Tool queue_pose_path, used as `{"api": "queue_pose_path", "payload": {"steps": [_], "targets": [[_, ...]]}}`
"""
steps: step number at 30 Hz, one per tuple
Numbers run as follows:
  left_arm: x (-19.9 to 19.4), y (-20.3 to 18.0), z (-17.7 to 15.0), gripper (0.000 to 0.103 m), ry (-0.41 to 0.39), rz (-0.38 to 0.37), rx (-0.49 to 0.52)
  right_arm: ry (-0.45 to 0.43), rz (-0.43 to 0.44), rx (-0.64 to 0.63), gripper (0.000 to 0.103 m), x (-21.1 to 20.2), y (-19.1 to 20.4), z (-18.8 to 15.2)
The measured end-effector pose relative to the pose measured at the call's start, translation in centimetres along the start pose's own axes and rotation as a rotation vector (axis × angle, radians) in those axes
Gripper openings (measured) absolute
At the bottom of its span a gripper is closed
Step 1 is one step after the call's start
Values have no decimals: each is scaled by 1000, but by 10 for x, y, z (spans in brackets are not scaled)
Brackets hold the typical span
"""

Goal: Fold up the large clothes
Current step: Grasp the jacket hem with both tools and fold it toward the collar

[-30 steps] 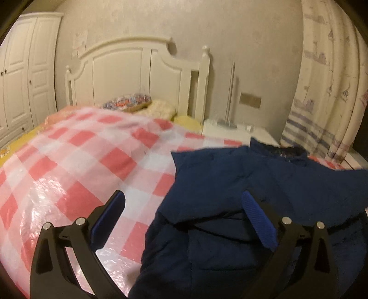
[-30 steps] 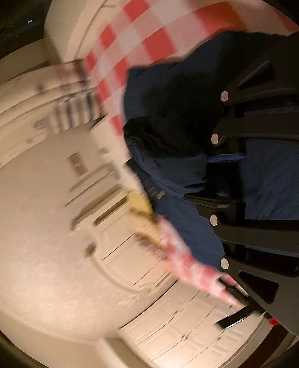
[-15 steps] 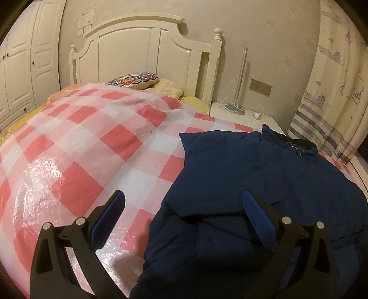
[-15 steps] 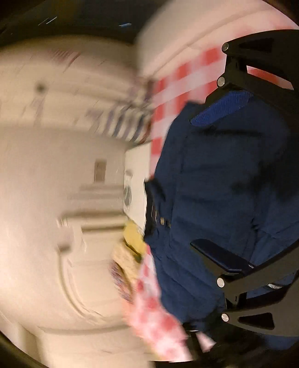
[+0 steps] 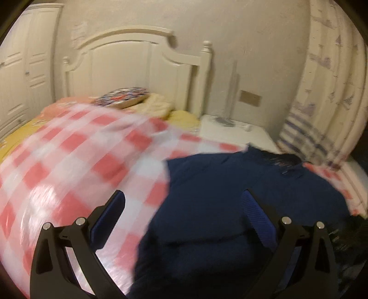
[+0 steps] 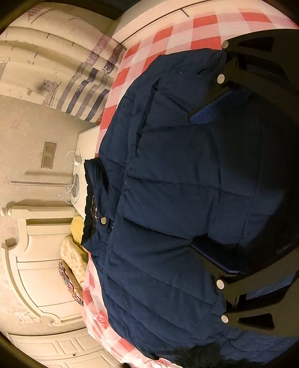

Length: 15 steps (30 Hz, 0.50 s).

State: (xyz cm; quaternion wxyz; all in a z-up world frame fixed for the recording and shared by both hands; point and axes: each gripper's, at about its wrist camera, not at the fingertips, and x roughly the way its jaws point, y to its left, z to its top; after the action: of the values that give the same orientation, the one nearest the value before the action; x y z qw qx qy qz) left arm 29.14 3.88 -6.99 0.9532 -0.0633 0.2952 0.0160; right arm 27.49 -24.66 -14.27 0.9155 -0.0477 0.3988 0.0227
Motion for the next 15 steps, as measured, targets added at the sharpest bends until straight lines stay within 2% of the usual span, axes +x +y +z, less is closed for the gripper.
{"api": "queue_pose_path", "payload": {"steps": [2, 5, 7, 8, 10, 12, 14, 15], "targets": [[15, -17, 20, 101, 51, 8, 41, -2, 4, 3, 99, 0, 0, 0], [65, -40, 36, 101, 186, -2, 70, -4, 10, 8, 99, 2, 0, 2], [103, -53, 25, 101, 292, 18, 122, -5, 14, 12, 99, 1, -2, 3], [123, -59, 12, 101, 343, 55, 167, -6, 16, 13, 99, 1, -3, 3], [130, -61, -2, 101, 300, 68, 193, -13, 29, 16, 99, 0, -4, 3], [126, -60, -2, 101, 308, 79, 186, -13, 32, 19, 99, 0, -4, 3], [115, -59, 2, 100, 301, 100, 154, -11, 28, 18, 99, 0, -3, 3], [101, -62, 6, 100, 260, 75, 135, -10, 26, 16, 99, 0, -3, 3]]}}
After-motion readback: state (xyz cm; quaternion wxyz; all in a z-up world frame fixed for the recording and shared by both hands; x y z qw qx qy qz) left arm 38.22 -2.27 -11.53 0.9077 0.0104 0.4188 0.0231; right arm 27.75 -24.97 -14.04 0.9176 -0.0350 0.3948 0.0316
